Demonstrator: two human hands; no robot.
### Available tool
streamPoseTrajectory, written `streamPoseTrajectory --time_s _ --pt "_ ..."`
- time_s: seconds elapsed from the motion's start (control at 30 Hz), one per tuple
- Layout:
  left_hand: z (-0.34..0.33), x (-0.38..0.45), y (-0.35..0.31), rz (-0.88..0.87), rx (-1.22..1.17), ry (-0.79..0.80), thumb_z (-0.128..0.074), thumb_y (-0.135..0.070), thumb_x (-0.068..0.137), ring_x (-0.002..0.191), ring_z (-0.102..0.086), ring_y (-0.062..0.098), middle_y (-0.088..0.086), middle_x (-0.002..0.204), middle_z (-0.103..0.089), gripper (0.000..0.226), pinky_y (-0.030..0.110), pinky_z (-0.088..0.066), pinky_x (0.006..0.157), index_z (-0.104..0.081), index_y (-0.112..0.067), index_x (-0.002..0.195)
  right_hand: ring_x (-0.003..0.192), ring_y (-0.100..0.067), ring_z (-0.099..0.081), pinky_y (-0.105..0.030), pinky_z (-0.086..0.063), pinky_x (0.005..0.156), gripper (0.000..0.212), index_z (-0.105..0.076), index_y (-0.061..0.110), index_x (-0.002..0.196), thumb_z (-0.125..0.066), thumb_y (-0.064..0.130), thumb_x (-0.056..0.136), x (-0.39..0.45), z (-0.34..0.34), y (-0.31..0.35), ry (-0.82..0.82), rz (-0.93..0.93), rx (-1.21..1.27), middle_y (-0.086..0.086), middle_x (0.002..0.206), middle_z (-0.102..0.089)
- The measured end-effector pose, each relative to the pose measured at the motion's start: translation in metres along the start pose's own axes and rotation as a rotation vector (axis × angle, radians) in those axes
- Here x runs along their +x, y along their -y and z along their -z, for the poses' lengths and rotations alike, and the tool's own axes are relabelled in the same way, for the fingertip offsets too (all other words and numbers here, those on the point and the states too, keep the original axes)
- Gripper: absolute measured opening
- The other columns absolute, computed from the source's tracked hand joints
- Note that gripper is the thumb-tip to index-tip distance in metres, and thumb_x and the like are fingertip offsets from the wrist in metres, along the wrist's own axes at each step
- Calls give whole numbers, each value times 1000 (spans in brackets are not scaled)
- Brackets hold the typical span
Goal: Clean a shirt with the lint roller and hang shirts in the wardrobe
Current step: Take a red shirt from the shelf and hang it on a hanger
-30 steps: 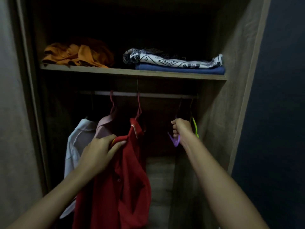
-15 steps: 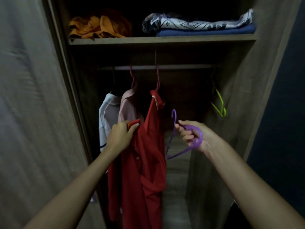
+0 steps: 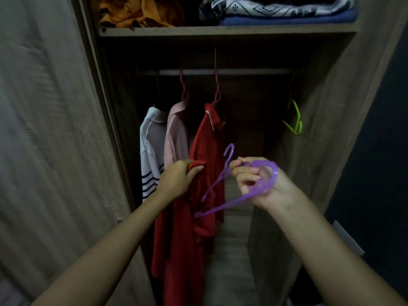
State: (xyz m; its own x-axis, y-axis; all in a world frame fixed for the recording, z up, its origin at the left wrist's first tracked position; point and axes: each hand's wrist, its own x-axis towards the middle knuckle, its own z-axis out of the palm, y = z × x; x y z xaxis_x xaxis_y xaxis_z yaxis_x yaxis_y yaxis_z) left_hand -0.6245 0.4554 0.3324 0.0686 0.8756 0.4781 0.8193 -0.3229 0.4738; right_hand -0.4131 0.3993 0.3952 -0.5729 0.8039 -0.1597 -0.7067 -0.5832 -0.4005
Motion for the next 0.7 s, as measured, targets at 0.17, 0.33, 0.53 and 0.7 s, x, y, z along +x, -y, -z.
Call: streamPoseTrajectory --time_s 0.17,0.33,0.53,0.7 --pt "9 -12 -25 -130 -95 45 -56 -38 92 98 -65 7 -7 105 -73 26 20 -44 82 -69 -27 112 21 -7 -26 -6 -16 31 23 -40 21 61 -36 9 81 61 18 -17 -387 320 -74 3 40 -33" --pt "28 -19 -31 -127 -169 38 -56 -39 92 86 -66 6 -4 91 -74 25 32 -49 81 -71 -23 104 22 -7 -25 -10 -18 25 36 -41 10 61 -41 11 97 87 47 -42 -449 203 -46 1 31 -37" --pt "54 -31 -14 -58 -195 76 -56 -38 93 78 -63 -9 -16 82 -71 22 15 -46 72 -72 -27 103 67 -17 -51 -30 -53 38 17 -54 -4 78 -48 -8 93 87 61 -39 -406 245 214 -15 80 -51" --pt "62 -46 -9 -38 -182 66 -55 -37 93 70 -58 -11 -23 75 -69 17 10 -43 65 -70 -32 96 71 -19 -52 -39 -53 78 16 -52 -3 81 -46 -8 95 88 60 -34 -399 283 149 -11 80 -52"
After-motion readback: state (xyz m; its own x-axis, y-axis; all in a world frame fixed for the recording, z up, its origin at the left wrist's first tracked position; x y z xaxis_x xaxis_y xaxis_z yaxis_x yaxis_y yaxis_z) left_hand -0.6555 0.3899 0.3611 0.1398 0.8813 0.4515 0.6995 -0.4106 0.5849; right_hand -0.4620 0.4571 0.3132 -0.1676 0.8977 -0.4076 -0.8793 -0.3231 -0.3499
